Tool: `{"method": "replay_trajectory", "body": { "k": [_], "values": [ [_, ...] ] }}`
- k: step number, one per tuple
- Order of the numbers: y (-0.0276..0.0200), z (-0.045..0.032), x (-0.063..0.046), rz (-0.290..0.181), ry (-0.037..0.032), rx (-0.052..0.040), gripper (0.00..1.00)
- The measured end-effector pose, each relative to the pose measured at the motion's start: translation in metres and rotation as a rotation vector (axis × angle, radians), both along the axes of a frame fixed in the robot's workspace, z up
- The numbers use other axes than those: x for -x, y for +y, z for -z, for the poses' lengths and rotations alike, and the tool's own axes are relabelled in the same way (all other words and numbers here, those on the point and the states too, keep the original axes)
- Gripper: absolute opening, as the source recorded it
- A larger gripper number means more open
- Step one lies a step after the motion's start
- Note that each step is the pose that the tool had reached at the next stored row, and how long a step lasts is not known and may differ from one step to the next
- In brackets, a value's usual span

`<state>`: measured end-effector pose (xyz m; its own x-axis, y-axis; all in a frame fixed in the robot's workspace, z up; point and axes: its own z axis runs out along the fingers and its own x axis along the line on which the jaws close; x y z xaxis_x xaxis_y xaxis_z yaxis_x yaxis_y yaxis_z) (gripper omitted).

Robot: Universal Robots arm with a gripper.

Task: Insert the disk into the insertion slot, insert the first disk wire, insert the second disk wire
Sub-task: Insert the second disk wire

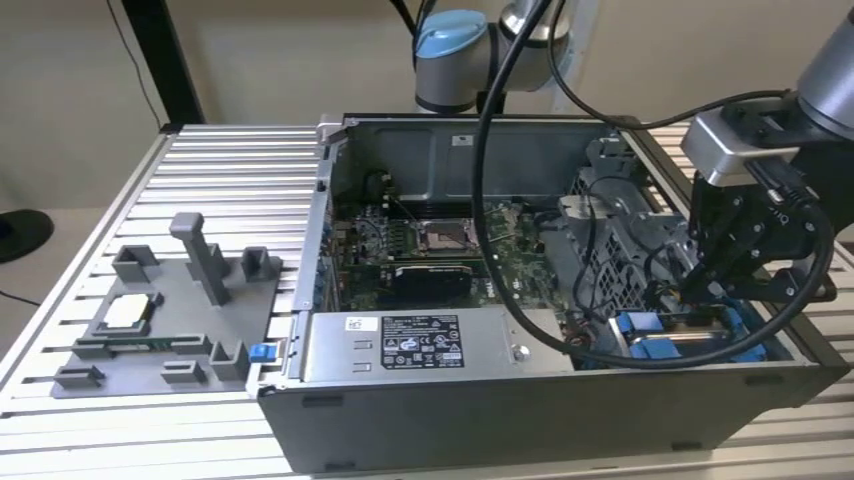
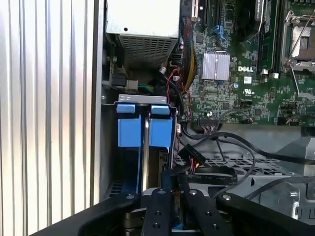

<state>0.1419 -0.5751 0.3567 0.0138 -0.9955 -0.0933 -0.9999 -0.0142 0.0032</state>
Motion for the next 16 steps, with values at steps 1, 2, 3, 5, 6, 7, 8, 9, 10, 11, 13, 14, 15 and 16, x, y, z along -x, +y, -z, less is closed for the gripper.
{"method": "replay_trajectory", "body": {
  "k": [1,2,3,5,6,7,8,9,10,11,13,14,15,16],
  "values": [
    [-0.0006,0.0003,0.0,0.001,-0.0005,-0.0036,0.0],
    [-0.0012,0.0006,0.0,0.002,-0.0007,-0.0065,0.0],
    [-0.0019,0.0007,0.0001,0.005,-0.0007,-0.0076,0.0],
    [-0.0036,0.0009,0.0001,0.011,-0.0008,-0.0078,0.0],
    [-0.0041,0.0011,0.0001,0.015,-0.0008,-0.0078,0.0],
    [-0.0042,0.0013,0.0001,0.019,-0.0008,-0.0079,0.0],
    [-0.0043,0.0015,0.0,0.023,-0.0008,-0.0078,0.0],
    [-0.0043,0.0019,0.0,0.026,-0.0008,-0.0079,0.0],
    [-0.0044,0.0023,0.0001,0.028,-0.0008,-0.0079,0.0],
    [-0.0045,0.0026,0.0001,0.031,-0.0009,-0.0078,0.0],
    [-0.0045,0.0035,0.0001,0.038,-0.0009,-0.0079,0.0],
    [-0.0045,0.0038,0.0001,0.04,-0.0009,-0.0078,0.0],
    [-0.0046,0.0041,0.0001,0.043,-0.0009,-0.0077,0.0],
    [-0.0046,0.0043,0.0001,0.045,-0.0009,-0.0077,0.0]
  ]
}}
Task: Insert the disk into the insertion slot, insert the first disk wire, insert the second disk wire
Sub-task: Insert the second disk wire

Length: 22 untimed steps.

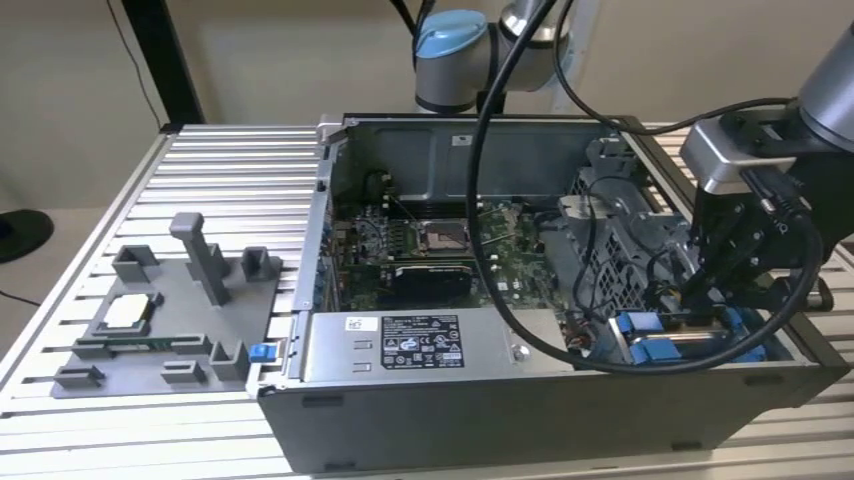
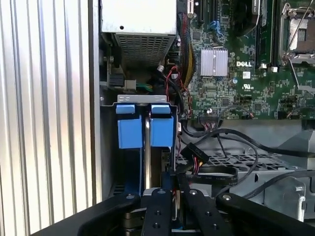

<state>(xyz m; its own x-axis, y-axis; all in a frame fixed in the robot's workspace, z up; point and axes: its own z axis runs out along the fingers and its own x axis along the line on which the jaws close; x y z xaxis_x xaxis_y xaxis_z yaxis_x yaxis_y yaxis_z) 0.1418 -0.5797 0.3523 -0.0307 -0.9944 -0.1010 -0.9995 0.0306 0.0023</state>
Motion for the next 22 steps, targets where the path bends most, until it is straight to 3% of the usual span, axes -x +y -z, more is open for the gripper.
{"method": "replay_trajectory", "body": {
  "k": [22],
  "values": [
    [0.0,0.0095,-0.0013,0.018,0.0,-0.0016,0.0]
  ]
}}
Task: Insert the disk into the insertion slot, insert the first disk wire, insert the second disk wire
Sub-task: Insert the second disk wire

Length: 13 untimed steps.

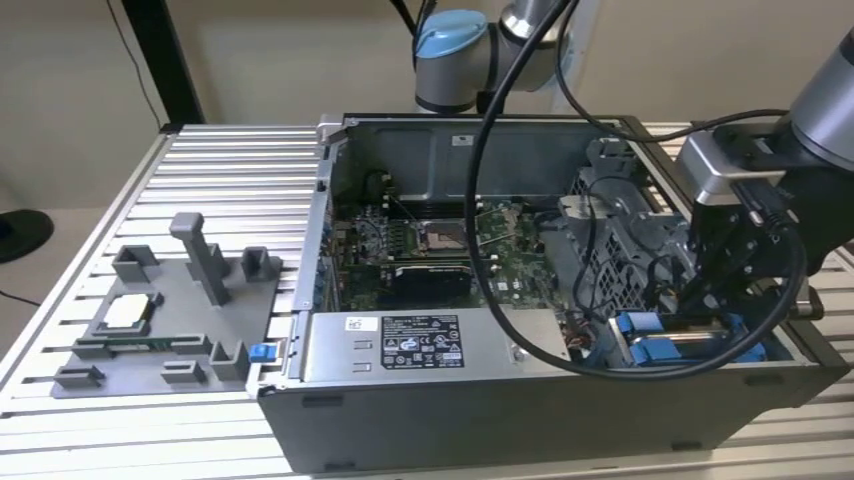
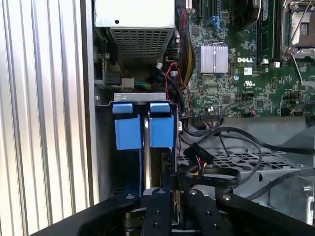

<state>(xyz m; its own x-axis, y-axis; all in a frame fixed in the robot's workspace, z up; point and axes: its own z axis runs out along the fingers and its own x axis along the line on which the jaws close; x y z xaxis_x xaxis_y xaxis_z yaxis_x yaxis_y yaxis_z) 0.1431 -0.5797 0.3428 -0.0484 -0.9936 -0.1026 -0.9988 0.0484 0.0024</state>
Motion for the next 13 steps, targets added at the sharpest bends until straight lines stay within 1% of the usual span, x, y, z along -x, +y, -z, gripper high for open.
{"method": "replay_trajectory", "body": {
  "k": [13],
  "values": [
    [-0.0001,0.0062,0.0001,0.004,0.0,0.0006,0.0]
  ]
}}
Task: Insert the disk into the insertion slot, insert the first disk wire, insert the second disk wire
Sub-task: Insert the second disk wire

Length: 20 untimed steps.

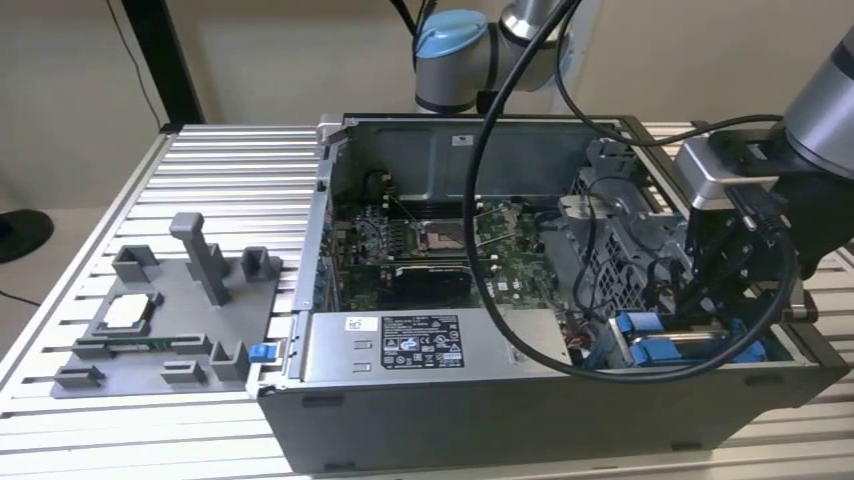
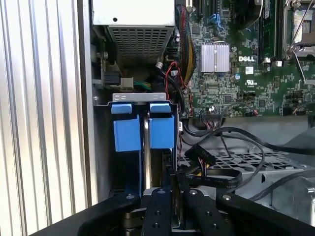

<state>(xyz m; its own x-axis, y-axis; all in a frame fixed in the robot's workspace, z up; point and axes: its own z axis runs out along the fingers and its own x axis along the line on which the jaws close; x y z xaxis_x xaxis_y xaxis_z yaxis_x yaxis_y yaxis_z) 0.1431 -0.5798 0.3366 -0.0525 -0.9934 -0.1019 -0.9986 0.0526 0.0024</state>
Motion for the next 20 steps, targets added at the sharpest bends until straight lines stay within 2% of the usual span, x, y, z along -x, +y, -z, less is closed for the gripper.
{"method": "replay_trajectory", "body": {
  "k": [13,16,20],
  "values": [
    [0.0002,0.0043,-0.0001,0.0,0.0,0.0002,0.0],
    [-0.0017,0.0017,-0.0001,0.0,0.0,0.0061,0.0],
    [-0.0002,0.0051,-0.0001,0.0,0.0,-0.0027,0.0]
  ]
}}
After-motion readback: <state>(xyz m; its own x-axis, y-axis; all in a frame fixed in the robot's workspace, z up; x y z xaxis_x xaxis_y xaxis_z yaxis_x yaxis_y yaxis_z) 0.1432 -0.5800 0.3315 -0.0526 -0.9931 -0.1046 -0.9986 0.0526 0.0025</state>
